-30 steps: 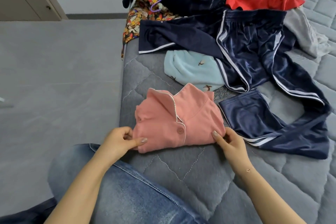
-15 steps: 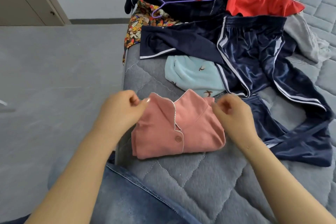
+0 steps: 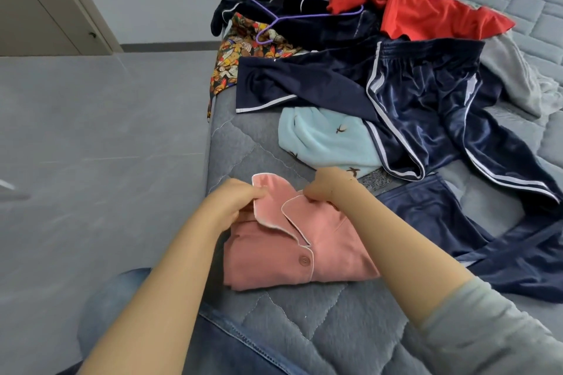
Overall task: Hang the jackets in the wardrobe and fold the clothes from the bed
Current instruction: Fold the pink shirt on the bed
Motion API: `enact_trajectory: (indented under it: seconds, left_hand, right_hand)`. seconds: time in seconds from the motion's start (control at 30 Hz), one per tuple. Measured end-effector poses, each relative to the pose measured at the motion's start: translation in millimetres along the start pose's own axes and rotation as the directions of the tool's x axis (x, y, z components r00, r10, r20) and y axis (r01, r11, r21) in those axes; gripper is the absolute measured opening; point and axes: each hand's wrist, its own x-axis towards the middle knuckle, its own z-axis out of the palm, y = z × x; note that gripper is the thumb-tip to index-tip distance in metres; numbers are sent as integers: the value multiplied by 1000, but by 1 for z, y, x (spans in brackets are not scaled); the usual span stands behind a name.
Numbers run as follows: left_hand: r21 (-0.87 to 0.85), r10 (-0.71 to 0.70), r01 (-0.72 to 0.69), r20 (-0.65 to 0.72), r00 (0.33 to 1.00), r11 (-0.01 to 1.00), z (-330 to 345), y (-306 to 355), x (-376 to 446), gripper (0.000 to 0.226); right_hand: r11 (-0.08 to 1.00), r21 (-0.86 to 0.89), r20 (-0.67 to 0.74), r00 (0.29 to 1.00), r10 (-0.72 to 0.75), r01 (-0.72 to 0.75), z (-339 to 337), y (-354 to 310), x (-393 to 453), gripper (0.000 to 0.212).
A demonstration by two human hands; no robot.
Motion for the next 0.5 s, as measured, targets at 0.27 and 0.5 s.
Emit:
enact_trajectory:
  seconds: [0.27, 0.5]
  left_hand:
    - [-688, -88, 221, 224, 971, 691, -6, -34, -20, 16]
    - [-721, -44, 164, 182, 982, 673, -5, -45, -22, 34]
  right_hand:
    - [-115, 992, -28, 985, 169, 48, 18, 46, -46, 12]
    - [-566, 785, 222, 968, -119, -250, 31, 72, -66, 22]
